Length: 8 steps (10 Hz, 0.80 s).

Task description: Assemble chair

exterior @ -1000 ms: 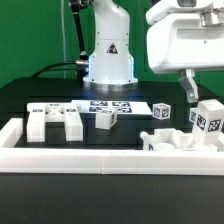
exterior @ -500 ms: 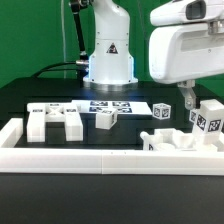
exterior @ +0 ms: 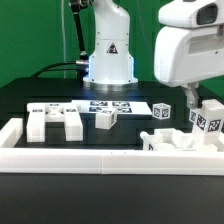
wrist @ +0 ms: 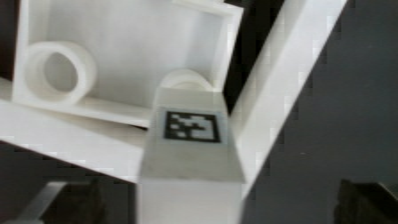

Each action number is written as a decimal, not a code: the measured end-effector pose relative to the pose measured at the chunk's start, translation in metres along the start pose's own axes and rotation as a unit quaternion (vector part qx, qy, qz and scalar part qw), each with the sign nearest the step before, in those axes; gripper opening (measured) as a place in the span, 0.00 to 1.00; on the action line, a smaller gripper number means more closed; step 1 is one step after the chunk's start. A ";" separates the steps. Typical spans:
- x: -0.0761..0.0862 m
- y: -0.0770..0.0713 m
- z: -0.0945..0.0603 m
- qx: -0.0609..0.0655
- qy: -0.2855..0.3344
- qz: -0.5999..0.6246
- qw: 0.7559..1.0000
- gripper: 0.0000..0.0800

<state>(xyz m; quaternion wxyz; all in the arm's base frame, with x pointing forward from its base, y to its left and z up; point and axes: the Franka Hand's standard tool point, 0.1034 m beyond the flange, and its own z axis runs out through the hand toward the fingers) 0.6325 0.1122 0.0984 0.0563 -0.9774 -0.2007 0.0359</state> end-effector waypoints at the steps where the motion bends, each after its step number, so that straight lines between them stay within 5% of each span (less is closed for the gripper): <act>1: 0.000 0.002 0.001 0.000 0.000 0.007 1.000 0.81; 8: 0.003 0.007 0.012 -0.002 0.008 0.007 1.000 0.80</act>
Offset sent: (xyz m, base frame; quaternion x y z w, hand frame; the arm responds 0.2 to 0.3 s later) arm 0.0045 -0.0095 -0.0099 -0.0123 0.0341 -0.0012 0.9993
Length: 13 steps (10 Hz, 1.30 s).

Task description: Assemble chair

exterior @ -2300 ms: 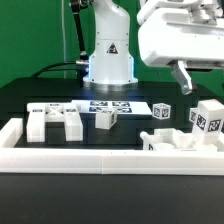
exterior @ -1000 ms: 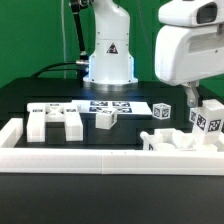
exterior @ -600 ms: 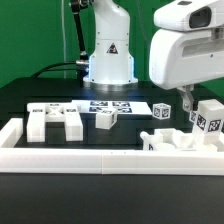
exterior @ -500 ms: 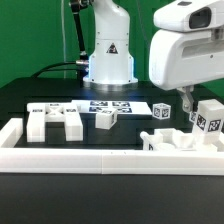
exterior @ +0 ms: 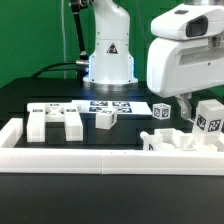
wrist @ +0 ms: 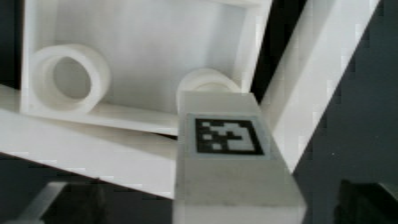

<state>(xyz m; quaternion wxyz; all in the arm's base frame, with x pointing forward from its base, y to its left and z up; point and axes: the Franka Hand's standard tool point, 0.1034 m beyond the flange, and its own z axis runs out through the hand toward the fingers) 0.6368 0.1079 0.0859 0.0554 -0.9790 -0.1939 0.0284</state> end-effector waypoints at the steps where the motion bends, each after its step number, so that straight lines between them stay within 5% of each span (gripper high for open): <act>1: 0.000 0.000 0.000 0.000 0.000 0.000 1.000 0.80; 3: 0.000 0.000 0.000 0.000 0.000 0.000 1.000 0.36; 8: -0.002 -0.001 0.001 0.003 0.008 0.074 0.997 0.36; 13: 0.003 -0.003 0.001 0.011 0.062 0.278 0.958 0.36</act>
Offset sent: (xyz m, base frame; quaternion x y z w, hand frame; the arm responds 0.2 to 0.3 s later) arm 0.0000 0.0000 0.0000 0.0000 0.0000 0.0650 0.9979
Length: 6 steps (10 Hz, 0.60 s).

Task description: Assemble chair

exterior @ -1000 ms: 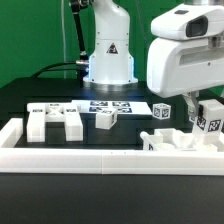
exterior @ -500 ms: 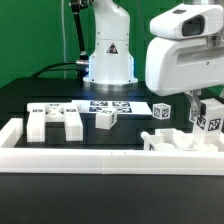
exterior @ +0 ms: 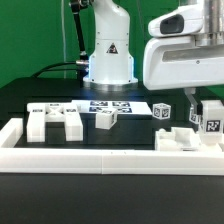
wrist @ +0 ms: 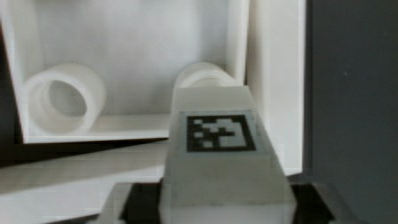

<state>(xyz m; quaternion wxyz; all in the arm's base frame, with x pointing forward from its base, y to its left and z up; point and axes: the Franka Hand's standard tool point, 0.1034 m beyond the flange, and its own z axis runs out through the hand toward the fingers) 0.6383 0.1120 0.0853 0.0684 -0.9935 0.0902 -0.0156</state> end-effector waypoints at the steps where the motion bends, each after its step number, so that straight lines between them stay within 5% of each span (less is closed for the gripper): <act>1: 0.001 -0.003 0.000 0.003 0.007 0.045 0.999 0.36; 6: 0.001 -0.004 0.001 0.003 0.011 0.241 0.971 0.36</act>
Offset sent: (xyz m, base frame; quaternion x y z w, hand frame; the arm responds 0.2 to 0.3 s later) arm -0.0027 0.0089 -0.0053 0.0163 -0.0145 0.2491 0.9682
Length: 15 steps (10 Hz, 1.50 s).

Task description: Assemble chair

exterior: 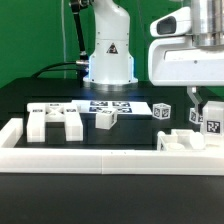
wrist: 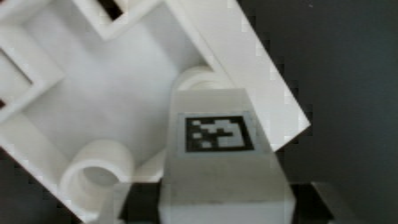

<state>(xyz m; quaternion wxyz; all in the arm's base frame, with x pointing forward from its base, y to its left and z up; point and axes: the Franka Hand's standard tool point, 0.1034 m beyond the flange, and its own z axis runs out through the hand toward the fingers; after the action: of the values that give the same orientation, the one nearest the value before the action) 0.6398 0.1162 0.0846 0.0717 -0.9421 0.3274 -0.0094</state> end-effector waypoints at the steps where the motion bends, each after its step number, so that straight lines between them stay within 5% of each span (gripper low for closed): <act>1: 0.000 0.000 0.000 0.000 0.001 0.050 0.999 0.36; 11: -0.004 -0.003 0.001 -0.002 0.004 0.359 0.933 0.36; 13: -0.006 -0.004 0.001 -0.002 0.003 0.323 0.946 0.69; 15: -0.005 -0.004 0.001 0.000 0.003 0.281 0.960 0.77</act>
Offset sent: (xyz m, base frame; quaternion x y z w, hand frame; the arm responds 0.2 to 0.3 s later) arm -0.0002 0.0181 -0.0058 0.0115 0.0042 0.2161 0.9763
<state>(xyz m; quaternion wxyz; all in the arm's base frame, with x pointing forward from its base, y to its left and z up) 0.6389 0.1224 0.0846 0.0709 -0.8119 0.5794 0.0085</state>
